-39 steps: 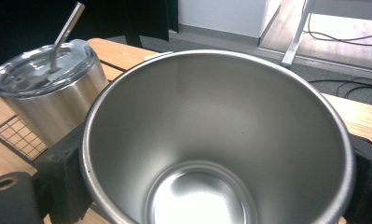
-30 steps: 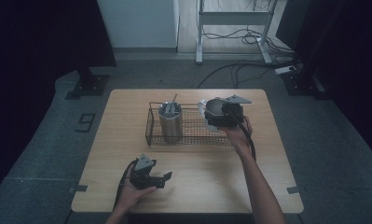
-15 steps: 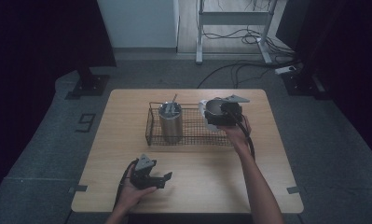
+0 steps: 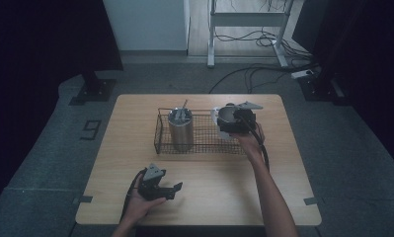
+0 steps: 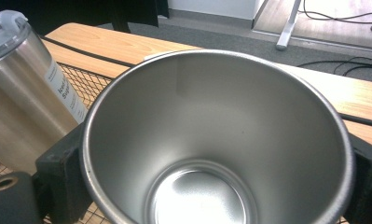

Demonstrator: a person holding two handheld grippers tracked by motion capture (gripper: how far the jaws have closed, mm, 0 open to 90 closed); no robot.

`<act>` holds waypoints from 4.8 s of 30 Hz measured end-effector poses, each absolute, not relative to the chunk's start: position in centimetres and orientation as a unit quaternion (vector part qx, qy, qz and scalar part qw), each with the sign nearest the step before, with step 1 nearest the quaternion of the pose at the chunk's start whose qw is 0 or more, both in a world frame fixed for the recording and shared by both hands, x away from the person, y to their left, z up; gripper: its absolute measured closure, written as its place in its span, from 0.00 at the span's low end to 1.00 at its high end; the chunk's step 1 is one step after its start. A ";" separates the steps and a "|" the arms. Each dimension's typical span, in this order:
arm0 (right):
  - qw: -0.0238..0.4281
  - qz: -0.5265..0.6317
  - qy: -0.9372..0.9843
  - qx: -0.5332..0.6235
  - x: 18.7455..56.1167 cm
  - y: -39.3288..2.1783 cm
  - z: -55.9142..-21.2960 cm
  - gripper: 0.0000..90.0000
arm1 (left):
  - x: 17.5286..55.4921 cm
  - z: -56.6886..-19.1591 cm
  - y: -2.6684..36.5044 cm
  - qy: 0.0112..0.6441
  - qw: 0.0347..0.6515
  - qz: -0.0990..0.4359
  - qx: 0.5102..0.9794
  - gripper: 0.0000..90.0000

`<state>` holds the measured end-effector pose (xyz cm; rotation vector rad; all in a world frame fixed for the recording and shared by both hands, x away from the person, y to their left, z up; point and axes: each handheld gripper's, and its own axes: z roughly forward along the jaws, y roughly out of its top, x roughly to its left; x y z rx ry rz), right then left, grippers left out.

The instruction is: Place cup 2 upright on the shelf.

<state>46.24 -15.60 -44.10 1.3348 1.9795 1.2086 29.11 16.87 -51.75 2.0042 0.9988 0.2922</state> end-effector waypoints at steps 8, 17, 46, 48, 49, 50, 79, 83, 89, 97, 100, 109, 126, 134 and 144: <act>0.229 0.433 0.722 0.488 46.6 -15.5 -44.8 0.07 | 29.1 -51.7 16.8 0.399 0.429 0.116 0.802 0.17; 0.233 0.416 0.730 0.490 46.7 -15.1 -45.5 0.07 | 29.0 -51.7 16.9 0.398 0.429 0.116 0.803 0.17; 0.216 0.391 0.741 0.501 47.2 -15.1 -47.9 0.07 | 29.0 -52.0 16.7 0.397 0.424 0.114 0.806 0.17; 0.216 0.387 0.743 0.501 47.3 -15.0 -48.0 0.07 | 29.0 -52.0 16.7 0.396 0.423 0.114 0.807 0.17; 0.218 0.386 0.744 0.500 47.3 -14.9 -48.0 0.07 | 29.0 -52.0 16.6 0.396 0.423 0.114 0.807 0.17; 0.218 0.386 0.744 0.500 47.3 -14.9 -48.0 0.07 | 29.0 -52.1 16.6 0.396 0.423 0.114 0.807 0.17; 0.203 0.347 0.760 0.510 47.7 -14.6 -48.3 0.07 | 29.0 -52.2 16.6 0.397 0.420 0.113 0.808 0.17; 0.208 0.344 0.760 0.511 47.8 -14.6 -48.3 0.07 | 29.0 -52.1 16.6 0.397 0.421 0.114 0.808 0.17; 0.207 0.341 0.761 0.512 47.8 -14.7 -48.3 0.07 | 29.0 -52.1 16.6 0.396 0.420 0.114 0.808 0.17; 0.210 0.311 0.772 0.513 47.5 -14.8 -48.1 0.07 | 29.0 -52.1 16.6 0.396 0.420 0.115 0.808 0.17; 0.207 0.308 0.772 0.516 47.4 -14.9 -48.1 0.07 | 29.0 -52.1 16.6 0.398 0.419 0.116 0.808 0.17; 0.206 0.318 0.767 0.519 47.0 -15.3 -47.5 0.04 | 29.0 -52.0 16.6 0.402 0.418 0.120 0.805 0.17; 0.211 0.405 0.728 0.512 45.7 -16.8 -45.6 0.04 | 28.9 -51.9 16.4 0.404 0.424 0.116 0.802 0.17; 0.223 0.424 0.723 0.498 44.7 -16.9 -44.7 0.04 | 29.0 -51.8 16.4 0.404 0.423 0.121 0.802 0.17; 0.232 0.440 0.720 0.485 42.6 -17.2 -44.2 0.05 | 28.9 -51.7 16.5 0.402 0.426 0.120 0.801 0.16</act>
